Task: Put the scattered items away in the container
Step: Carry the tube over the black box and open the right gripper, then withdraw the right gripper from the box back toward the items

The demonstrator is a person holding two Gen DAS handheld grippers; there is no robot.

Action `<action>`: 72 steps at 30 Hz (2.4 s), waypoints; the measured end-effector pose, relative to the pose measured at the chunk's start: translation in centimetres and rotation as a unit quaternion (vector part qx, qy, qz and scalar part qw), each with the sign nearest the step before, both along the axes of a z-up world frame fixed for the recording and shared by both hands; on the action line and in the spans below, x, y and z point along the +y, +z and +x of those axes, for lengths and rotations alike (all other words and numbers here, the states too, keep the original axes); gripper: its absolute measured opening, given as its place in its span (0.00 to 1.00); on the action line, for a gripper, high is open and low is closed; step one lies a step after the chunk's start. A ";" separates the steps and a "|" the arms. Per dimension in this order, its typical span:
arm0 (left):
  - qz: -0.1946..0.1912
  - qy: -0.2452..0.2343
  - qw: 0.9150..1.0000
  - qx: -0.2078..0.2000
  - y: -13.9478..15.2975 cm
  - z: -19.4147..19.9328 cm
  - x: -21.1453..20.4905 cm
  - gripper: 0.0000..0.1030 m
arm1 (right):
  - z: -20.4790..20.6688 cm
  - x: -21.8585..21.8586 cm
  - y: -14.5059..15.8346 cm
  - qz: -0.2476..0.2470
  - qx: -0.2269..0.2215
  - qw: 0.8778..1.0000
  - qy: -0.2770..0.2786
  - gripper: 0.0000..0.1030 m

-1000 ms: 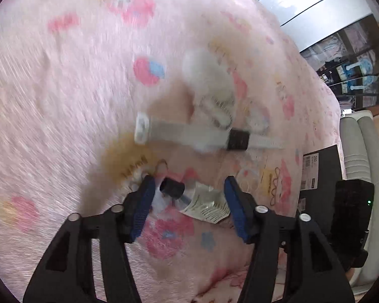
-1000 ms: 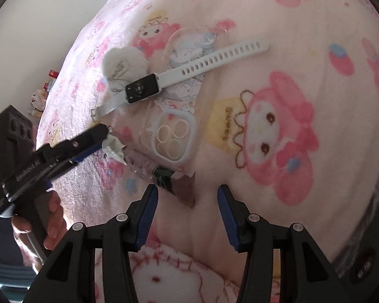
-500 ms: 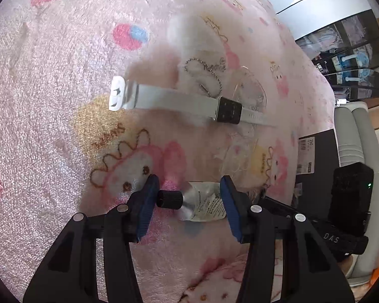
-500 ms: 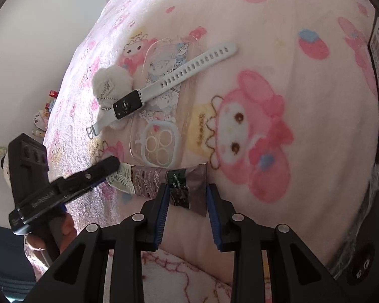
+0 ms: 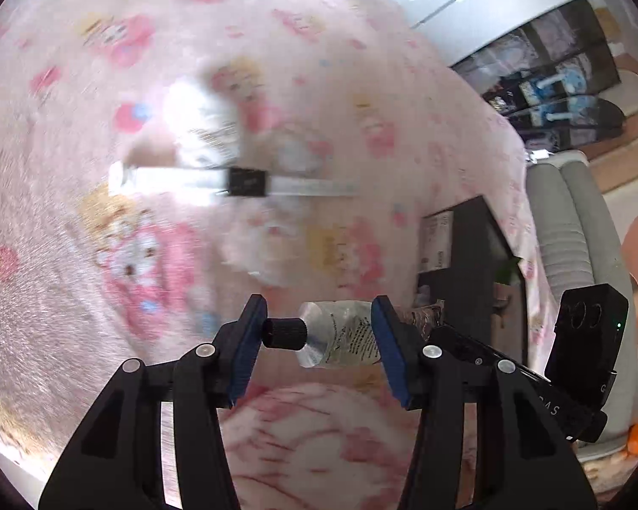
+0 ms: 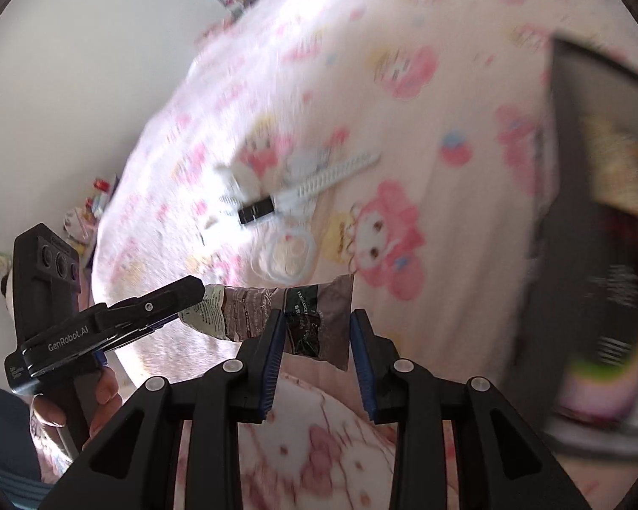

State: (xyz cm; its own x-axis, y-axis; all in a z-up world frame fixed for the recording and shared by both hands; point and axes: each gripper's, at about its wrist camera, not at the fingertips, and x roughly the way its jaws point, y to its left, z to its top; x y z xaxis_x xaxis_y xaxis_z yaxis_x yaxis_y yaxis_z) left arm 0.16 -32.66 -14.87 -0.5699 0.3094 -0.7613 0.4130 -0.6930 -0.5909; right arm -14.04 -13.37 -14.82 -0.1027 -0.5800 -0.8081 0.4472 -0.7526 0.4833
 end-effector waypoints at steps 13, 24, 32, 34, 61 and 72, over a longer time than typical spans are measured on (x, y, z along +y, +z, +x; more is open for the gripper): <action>0.005 -0.156 0.986 0.060 6.5 -12.2 19.4 0.50 | -1.9 23.3 9.0 -0.008 0.087 0.988 -0.128 0.28; -0.064 -0.219 0.972 -0.048 0.5 -18.5 28.1 0.50 | -5.4 32.7 1.3 0.024 0.006 0.987 -0.161 0.28; -0.092 -0.228 0.964 -0.099 -2.2 -19.3 29.4 0.58 | -6.1 31.7 -1.5 0.068 -0.015 0.987 -0.148 0.28; -0.110 -0.223 0.964 -0.096 -1.7 -19.1 29.3 0.56 | -5.9 31.5 -1.1 0.075 -0.002 0.987 -0.145 0.28; -0.129 -0.236 0.958 -0.097 -1.1 -14.3 27.9 0.38 | -5.4 28.2 -0.5 0.115 0.027 0.986 -0.114 0.28; -0.147 -0.236 0.961 0.003 5.4 -10.8 29.3 0.48 | -2.6 29.6 4.2 0.121 0.101 0.974 -0.163 0.28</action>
